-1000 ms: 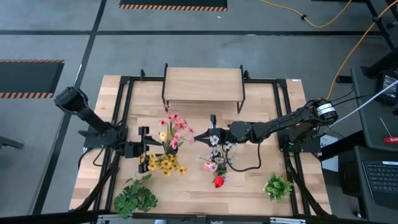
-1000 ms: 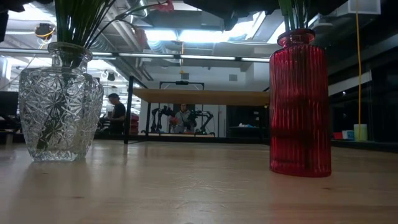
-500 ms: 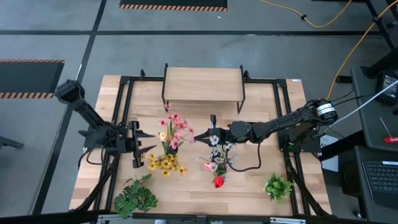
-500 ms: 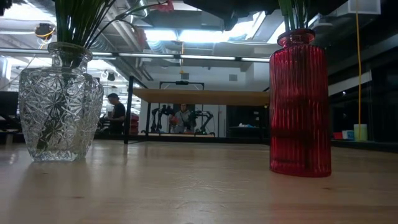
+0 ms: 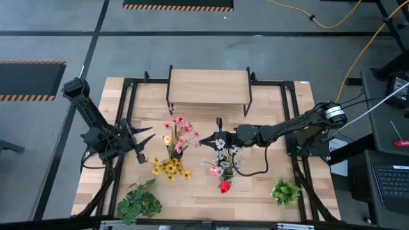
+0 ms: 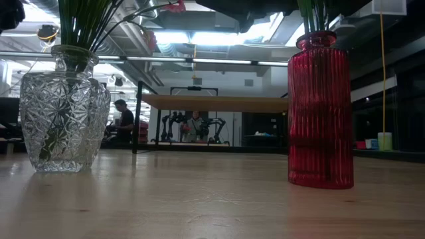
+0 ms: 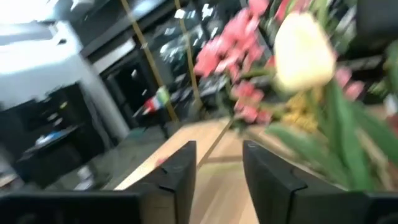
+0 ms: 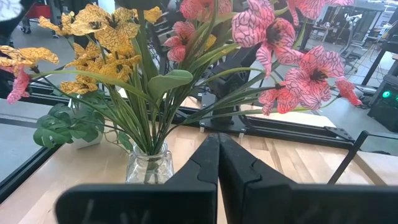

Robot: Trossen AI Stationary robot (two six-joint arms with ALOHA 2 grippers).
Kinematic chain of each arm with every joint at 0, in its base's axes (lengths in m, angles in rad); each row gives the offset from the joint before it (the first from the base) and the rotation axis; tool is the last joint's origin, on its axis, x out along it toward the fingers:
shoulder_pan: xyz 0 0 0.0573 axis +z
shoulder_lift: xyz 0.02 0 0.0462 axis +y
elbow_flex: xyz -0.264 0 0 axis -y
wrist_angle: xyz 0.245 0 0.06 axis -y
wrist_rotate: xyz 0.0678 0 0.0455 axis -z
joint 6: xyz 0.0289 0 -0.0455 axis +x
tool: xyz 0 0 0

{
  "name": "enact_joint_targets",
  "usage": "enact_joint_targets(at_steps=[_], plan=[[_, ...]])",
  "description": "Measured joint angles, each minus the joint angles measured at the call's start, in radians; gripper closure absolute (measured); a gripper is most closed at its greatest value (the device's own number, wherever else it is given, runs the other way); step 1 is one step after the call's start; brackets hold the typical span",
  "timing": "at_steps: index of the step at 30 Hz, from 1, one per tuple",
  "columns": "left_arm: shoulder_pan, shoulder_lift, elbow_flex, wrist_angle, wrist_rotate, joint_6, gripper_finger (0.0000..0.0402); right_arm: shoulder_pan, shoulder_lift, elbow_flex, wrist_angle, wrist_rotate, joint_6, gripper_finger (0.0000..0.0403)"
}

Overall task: Pick and place flowers into a vace then onto a shelf
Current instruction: Put the transparent vase with flowers on the shelf

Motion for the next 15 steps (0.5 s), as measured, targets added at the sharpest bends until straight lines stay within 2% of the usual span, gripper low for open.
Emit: enact_joint_targets(at_steps=[3,10,15], plan=[[-0.036,0.0,0.019,-0.017,-0.1,0.004,0.0309,0.0,0.0,0.0,0.0,0.0,0.0,0.0398],[-0.128,0.0,0.017,-0.016,-0.11,-0.012,0.0391,0.0,0.0,0.0,0.0,0.0,-0.003,0.0398],[-0.121,-0.021,0.017,-0.002,-0.111,0.016,0.0399,0.0,0.0,0.0,0.0,0.0,-0.003,0.0398]])
